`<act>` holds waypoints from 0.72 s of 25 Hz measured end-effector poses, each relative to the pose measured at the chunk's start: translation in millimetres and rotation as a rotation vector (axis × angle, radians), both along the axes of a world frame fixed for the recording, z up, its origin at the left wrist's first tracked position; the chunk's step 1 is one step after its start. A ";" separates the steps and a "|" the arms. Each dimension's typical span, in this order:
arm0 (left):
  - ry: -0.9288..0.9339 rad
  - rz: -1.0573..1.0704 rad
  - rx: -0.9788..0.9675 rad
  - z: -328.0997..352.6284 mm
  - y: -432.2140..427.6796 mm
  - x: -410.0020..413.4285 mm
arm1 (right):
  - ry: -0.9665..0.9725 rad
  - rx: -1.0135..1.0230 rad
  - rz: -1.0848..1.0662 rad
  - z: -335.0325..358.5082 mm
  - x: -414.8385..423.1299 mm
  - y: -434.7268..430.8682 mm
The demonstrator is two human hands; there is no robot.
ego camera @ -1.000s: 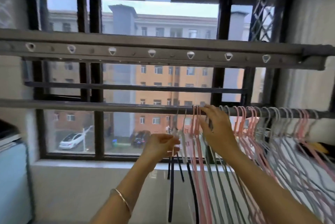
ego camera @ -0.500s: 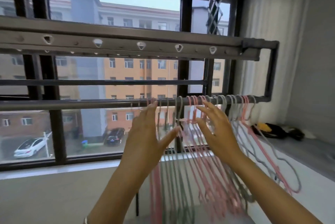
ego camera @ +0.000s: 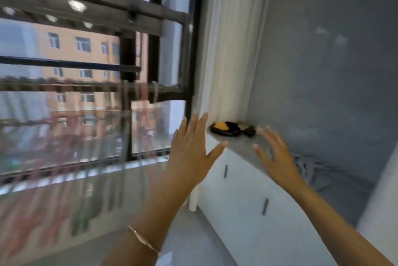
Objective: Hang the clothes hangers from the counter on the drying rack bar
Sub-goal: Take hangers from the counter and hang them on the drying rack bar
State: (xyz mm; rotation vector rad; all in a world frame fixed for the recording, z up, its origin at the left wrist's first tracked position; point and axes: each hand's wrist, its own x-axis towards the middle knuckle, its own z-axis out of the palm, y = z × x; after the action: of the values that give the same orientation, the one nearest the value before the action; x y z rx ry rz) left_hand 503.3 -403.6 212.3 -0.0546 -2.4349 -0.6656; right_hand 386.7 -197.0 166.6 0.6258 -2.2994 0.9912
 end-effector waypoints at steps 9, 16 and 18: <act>-0.245 -0.251 -0.024 -89.3 165.6 -218.8 | -0.193 -0.038 -0.322 -81.4 -116.9 204.4; -0.399 -0.427 -0.085 -166.3 256.3 -421.5 | -0.287 -0.128 -0.460 -148.2 -260.5 254.6; -0.480 -0.486 -0.121 -189.5 282.6 -477.3 | -0.351 -0.150 -0.515 -166.0 -302.4 269.5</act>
State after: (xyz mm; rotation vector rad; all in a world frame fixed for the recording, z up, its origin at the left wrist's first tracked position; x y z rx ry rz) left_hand 26.0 -121.0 22.8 -0.6159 -2.9546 -0.8087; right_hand 84.3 72.5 0.6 -0.2187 -2.4601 1.0573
